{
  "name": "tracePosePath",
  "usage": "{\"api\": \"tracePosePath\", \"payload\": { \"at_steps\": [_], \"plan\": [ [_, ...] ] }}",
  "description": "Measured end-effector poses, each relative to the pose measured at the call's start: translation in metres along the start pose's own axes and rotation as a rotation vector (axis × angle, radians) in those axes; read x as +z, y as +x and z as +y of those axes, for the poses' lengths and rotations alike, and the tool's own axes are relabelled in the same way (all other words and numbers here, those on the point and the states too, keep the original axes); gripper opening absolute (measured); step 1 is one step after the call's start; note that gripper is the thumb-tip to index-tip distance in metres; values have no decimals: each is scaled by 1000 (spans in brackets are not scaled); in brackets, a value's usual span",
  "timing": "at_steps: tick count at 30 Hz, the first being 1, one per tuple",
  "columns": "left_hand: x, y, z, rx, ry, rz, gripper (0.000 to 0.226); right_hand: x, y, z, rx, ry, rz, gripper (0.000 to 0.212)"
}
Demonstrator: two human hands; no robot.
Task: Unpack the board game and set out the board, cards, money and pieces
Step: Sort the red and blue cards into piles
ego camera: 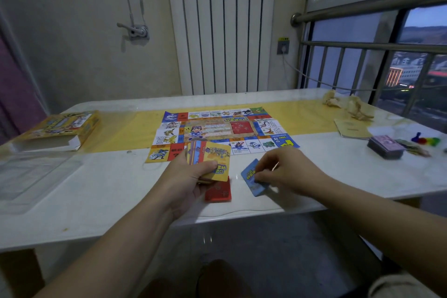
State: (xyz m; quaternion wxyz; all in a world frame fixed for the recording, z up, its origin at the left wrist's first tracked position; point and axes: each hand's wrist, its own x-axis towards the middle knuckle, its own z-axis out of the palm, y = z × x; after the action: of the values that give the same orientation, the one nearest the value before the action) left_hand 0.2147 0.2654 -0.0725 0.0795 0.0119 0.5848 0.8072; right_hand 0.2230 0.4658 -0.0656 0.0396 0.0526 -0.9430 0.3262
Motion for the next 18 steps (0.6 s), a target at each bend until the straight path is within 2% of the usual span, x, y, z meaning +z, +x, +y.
{"api": "tracePosePath", "payload": {
  "at_steps": [2,6,11,12,14,16,18],
  "plan": [
    [1,0,1,4,8,8,27,6,0,5,13,-177,-2,15],
    [2,-1,2,3,14,20,25,4,2,6,36,-187,-84,18],
    [6,-1,2,-11,18,-16,29,-2,7,3,5,-444,-82,28],
    [8,-3,3,-13,26,-32,28,-6,6,2,-30,-403,-37,28],
    [10,-6,4,-14,64,-86,27,-15,6,-6,-96,-73,30,26],
    [14,-9,3,-15,131,-155,31,-22,4,-21,-104,272,-37,27],
    [18,-12,3,-21,182,-190,33,-25,4,-30,-102,305,-133,32]
  ]
}}
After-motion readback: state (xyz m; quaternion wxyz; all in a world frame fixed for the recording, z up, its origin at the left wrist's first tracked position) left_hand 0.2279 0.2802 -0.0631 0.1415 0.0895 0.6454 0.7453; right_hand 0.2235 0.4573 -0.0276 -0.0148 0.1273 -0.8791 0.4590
